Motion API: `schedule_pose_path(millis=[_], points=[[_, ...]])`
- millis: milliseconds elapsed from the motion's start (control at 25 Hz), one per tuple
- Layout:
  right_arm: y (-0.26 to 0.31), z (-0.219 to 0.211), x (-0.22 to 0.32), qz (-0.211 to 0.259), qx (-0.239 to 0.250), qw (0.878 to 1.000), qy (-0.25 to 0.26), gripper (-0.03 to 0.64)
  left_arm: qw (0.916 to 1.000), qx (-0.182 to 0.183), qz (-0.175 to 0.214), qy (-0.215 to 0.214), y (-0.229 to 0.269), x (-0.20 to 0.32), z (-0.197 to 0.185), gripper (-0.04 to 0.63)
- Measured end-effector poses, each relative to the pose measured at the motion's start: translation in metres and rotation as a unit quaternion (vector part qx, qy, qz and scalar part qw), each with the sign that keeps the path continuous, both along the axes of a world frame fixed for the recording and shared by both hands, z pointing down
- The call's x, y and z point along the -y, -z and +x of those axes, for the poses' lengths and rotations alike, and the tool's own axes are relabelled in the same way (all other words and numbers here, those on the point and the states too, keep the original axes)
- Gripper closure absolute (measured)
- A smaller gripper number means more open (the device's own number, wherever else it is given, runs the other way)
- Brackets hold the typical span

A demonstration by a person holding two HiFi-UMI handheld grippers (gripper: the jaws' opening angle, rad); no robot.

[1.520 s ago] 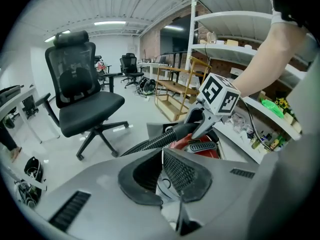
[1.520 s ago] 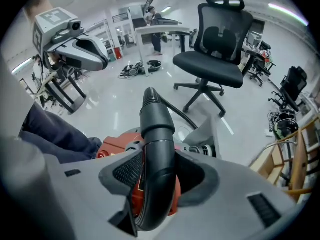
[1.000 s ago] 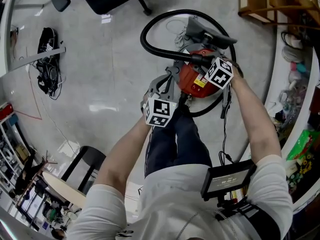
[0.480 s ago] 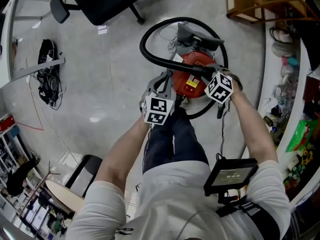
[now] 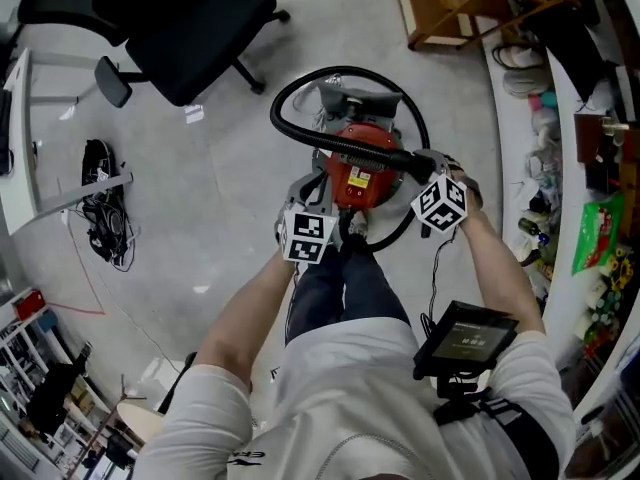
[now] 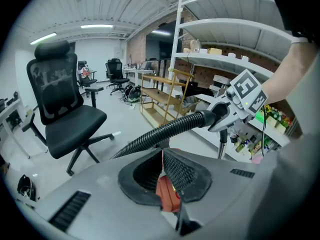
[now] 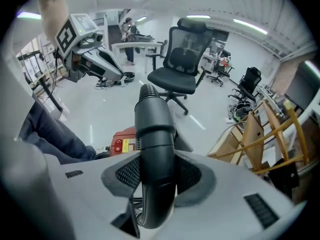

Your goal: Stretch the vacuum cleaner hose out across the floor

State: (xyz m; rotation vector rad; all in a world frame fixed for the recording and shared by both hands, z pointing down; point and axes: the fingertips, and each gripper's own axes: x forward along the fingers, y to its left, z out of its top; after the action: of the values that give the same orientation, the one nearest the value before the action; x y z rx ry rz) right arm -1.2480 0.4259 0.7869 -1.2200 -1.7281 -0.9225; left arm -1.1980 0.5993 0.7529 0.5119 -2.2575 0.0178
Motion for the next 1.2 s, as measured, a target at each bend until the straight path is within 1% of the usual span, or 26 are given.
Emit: schedule_pose_path(millis=[160, 360, 480, 640, 840, 1040, 1200], points=[[0.024, -0.003, 0.031, -0.009, 0.023, 0.998, -0.052, 0.456, 0.9995, 0.01, -0.001, -0.029, 0.016, 0.018, 0.003, 0.591], [0.045, 0.017, 0.073, -0.013, 0.048, 0.994, -0.094, 0.457, 0.997, 0.041, 0.0, -0.066, 0.041, 0.051, 0.002, 0.591], [0.059, 0.028, 0.099, -0.011, 0.061, 0.99, -0.129, 0.456, 0.9945, 0.054, 0.004, -0.09, 0.059, 0.069, -0.001, 0.591], [0.081, 0.039, 0.131, -0.014, 0.08, 0.981, -0.178, 0.457, 0.9906, 0.066, 0.009, -0.119, 0.077, 0.091, -0.003, 0.591], [0.113, 0.057, 0.155, -0.019, 0.112, 0.968, -0.222, 0.457, 0.983, 0.086, 0.015, -0.162, 0.094, 0.117, -0.008, 0.591], [0.148, 0.067, 0.178, -0.03, 0.144, 0.951, -0.272, 0.457, 0.9758, 0.105, 0.018, -0.191, 0.116, 0.139, -0.013, 0.591], [0.178, 0.073, 0.195, -0.037, 0.165, 0.935, -0.312, 0.457, 0.9702, 0.119, 0.022, -0.21, 0.134, 0.145, -0.008, 0.591]])
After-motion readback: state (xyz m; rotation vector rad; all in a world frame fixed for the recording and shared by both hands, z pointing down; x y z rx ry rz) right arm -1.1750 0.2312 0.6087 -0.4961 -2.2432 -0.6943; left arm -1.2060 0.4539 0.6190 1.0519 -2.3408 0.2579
